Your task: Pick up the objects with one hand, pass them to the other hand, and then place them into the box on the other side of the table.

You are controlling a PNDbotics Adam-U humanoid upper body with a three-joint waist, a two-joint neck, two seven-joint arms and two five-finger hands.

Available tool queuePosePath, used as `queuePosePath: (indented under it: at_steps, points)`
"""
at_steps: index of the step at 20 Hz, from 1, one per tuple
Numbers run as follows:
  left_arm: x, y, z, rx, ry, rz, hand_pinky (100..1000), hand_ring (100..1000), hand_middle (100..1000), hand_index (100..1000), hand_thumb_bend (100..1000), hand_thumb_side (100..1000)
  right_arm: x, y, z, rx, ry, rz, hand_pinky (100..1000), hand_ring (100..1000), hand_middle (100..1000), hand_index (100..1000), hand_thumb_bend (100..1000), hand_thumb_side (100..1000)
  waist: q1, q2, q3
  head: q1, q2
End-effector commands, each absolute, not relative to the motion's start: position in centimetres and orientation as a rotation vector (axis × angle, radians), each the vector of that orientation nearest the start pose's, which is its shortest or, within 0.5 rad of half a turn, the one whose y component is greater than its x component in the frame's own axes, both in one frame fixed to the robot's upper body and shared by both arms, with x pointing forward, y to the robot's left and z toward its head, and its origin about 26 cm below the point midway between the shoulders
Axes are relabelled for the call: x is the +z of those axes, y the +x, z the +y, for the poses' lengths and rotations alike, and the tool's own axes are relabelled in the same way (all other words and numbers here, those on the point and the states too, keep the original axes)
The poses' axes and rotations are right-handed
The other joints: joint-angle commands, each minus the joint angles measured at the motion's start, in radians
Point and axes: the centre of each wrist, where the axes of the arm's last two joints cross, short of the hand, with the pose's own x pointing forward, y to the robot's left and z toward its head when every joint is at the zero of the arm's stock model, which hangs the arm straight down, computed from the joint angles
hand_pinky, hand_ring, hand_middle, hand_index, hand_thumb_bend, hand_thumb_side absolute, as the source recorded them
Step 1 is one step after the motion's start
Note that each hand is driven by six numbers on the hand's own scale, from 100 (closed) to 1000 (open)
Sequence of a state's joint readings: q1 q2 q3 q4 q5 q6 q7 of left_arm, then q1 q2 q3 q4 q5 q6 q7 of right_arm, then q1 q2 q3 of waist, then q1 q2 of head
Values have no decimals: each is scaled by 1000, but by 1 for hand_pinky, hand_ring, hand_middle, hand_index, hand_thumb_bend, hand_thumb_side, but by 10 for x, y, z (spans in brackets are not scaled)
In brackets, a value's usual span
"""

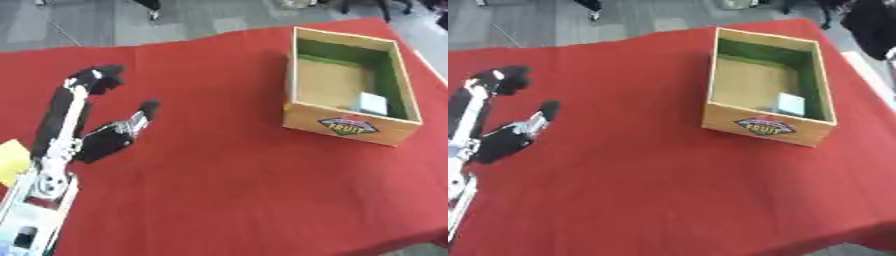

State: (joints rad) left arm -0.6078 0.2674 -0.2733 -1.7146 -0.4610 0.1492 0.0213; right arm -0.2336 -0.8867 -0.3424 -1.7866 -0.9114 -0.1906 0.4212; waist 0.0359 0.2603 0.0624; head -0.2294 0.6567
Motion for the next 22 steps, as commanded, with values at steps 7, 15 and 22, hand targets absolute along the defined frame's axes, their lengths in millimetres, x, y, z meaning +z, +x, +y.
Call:
queuePosePath:
  at_steps: [7,15,22]
  points:
    - [265,331,237,-773,648,-2073,770,717,639,808,522,569,285,256,-430,476,177,-2386,966,1000,901,1000,100,470,2,-23,-1,22,10]
    - [276,333,276,-831,728,-1921,772,726,655,820,538,586,272,251,-434,435,128,-2342,969,1000,906,1000,100,476,2,-21,1,49,21]
    - [274,343,286,-926,688,-1767,810,768,683,828,672,516,266,250,-435,435,100,-2320,972,1000,908,1000,100,479,3,-22,-4,55,26]
